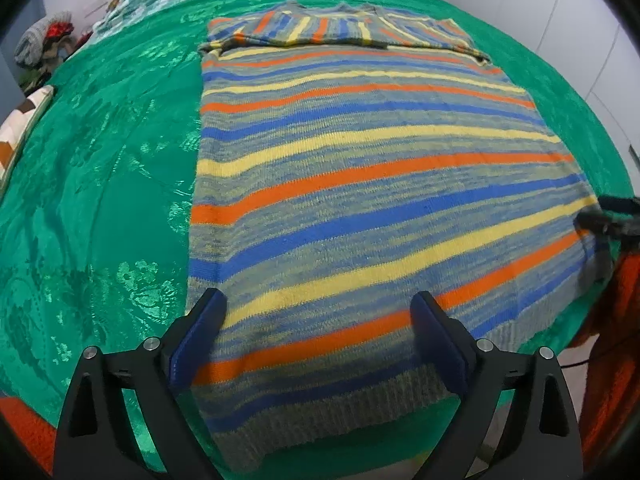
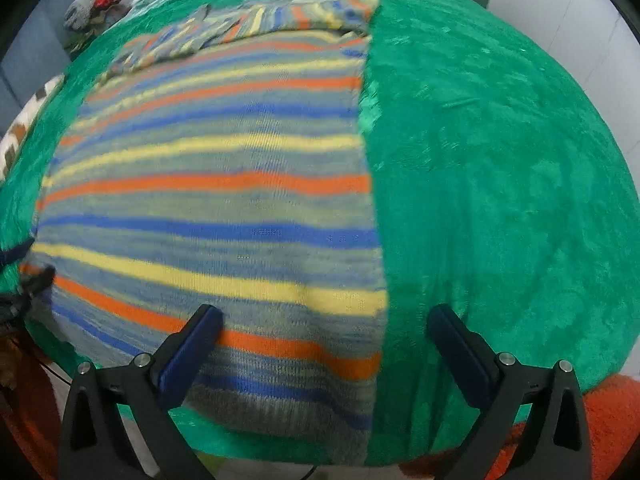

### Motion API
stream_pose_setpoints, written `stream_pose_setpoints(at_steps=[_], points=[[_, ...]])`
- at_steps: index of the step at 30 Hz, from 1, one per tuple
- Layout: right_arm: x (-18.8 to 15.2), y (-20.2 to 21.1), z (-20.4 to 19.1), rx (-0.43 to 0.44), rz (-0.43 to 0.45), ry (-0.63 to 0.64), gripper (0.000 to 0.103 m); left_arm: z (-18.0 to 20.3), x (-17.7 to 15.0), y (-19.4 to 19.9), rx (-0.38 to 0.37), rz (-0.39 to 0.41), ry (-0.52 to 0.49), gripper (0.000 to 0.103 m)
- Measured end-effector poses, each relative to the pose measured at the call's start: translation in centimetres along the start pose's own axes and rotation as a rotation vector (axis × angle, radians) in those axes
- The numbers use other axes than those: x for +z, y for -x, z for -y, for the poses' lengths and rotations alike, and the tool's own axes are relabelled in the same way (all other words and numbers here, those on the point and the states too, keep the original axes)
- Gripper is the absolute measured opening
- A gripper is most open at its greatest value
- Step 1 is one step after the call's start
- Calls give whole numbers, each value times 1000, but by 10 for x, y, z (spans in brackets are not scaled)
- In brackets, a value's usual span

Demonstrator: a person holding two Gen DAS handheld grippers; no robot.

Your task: Fold small clothes

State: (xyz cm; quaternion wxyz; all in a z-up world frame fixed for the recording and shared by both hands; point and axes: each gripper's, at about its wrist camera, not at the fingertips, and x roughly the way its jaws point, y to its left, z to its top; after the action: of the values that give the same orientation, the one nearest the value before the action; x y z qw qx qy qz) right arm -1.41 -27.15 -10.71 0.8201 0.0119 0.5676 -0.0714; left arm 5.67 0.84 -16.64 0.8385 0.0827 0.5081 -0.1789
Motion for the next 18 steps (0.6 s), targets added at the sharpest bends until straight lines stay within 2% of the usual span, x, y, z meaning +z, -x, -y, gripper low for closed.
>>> stream_pose_setpoints(at_steps=[4,6,7,8,9,11,12,13,14,15,16,18], points=[[50,60,2,172,101,-36,99,-7,-1,1,-39,14,36,95],[96,97,-8,349,173,-32,99,-6,1,-3,-39,14,42,95],[115,106,-16,431,195,-21,99,-5,1,-3,-39,16,39,95],[144,114,-29,553,219,11,99,-4,1,-4,-36,18,36,95],[163,112,-38,608,226,31,99,-3,1,-4,-34,20,32,95],[207,84,-57,655,220,53,97,-3,0,-4,-34,24,27,95],[224,64,-61,648,212,46,90,-4,0,-4,-38,26,28,95],[240,41,-65,638,198,32,75,-5,-1,-3,-44,30,30,95],[256,10,-65,624,168,4,65,-6,-1,-3,-48,32,31,95],[271,-26,-63,608,116,-43,49,-6,-1,-3,-51,34,32,96],[285,-61,-60,599,60,-97,46,-6,-1,-3,-52,34,31,96],[294,-98,-53,607,10,-179,43,-5,-1,-3,-51,33,27,96]])
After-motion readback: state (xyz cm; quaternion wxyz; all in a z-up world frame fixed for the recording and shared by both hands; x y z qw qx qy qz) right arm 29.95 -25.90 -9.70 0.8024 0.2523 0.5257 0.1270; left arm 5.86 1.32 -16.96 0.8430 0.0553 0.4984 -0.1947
